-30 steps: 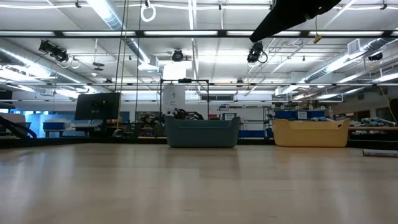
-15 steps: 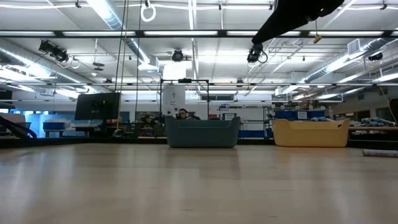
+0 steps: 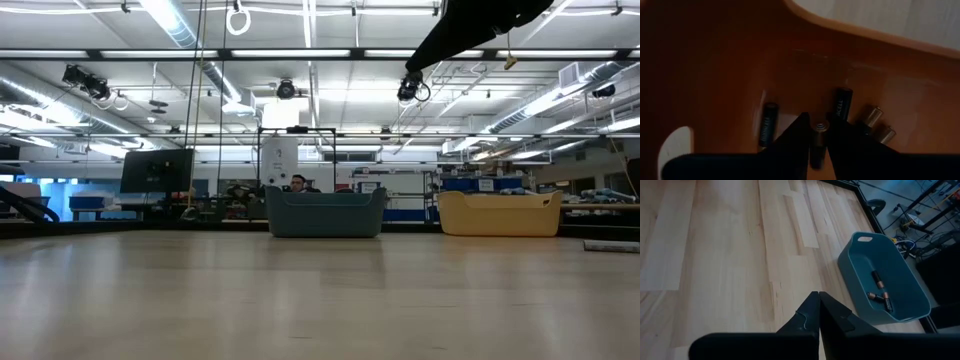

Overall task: Sort batteries
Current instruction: Put the small black battery into the orange bin, then put the white battery into the yellow bin

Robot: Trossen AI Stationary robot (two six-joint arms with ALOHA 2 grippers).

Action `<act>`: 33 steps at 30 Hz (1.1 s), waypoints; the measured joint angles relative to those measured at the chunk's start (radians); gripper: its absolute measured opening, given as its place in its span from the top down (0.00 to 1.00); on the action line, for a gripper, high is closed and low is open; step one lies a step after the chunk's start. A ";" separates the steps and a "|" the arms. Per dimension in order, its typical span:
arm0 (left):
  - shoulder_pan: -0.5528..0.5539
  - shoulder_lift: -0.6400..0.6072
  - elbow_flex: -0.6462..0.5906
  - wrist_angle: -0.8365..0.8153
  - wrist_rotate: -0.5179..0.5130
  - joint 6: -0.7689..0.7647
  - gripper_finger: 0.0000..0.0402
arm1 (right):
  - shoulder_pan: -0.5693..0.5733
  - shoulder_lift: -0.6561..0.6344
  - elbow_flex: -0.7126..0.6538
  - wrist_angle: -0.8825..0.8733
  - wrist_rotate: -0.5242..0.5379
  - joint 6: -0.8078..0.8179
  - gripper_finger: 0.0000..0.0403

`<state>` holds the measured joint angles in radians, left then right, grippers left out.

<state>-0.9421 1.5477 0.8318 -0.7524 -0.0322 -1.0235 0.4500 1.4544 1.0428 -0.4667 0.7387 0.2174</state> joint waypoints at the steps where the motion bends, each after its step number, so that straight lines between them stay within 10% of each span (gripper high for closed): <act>1: 0.000 0.000 0.000 0.000 0.000 0.000 0.81 | 0.000 0.000 0.000 0.000 0.000 0.001 0.97; 20: 0.021 0.001 0.206 -0.225 -0.008 0.002 0.77 | -0.001 -0.024 0.000 -0.016 0.025 0.051 0.93; 33: 0.021 -0.199 0.302 -0.225 -0.354 0.054 0.91 | 0.067 -0.101 0.000 -0.378 -0.135 0.464 0.79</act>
<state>-0.9209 1.3487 1.1342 -0.9777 -0.3861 -0.9696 0.5174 1.3537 1.0428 -0.8446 0.6040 0.6810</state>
